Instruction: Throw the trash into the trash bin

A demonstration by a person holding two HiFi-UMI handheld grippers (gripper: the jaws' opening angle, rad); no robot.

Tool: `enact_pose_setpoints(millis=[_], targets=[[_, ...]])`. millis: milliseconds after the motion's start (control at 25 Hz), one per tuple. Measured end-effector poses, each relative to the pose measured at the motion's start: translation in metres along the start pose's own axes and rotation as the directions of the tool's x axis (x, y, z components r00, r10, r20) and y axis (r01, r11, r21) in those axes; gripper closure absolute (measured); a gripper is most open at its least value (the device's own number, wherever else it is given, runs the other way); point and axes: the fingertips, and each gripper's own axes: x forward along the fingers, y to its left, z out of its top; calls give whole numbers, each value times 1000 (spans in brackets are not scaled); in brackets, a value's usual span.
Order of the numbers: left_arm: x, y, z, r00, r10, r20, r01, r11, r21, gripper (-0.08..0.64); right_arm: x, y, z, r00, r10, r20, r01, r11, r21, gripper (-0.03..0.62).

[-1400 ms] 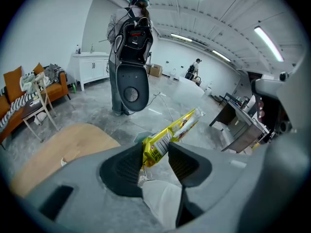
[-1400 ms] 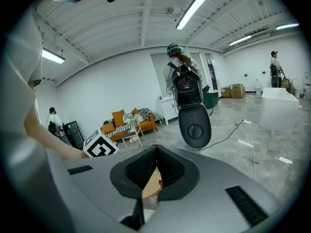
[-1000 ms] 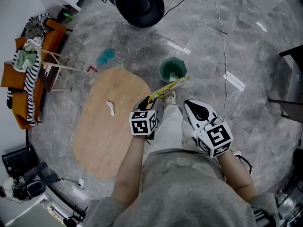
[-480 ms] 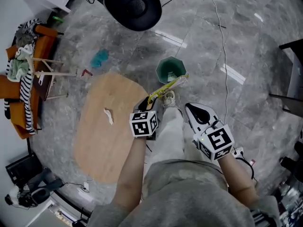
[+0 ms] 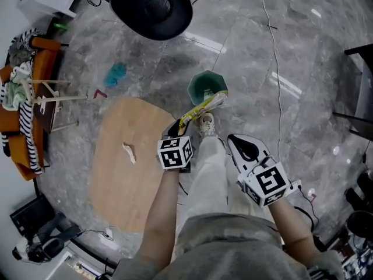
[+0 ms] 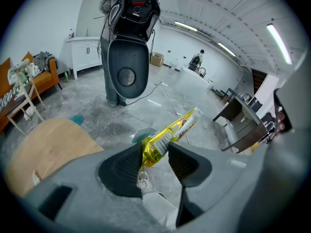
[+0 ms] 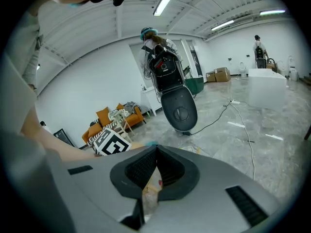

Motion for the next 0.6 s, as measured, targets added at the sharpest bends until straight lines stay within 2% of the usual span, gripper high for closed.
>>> enact_pose_setpoints(millis=[280,600], targets=[[40,7,-7,999,-5,-39,5,1000,21,388,18,-13,-12,1000,-1,-15,2,1000,24,584],[84,20,-22,998,-3,-67,4,1000,9,388,38,-23,-33,1000,0,-24,2,998,67,584]])
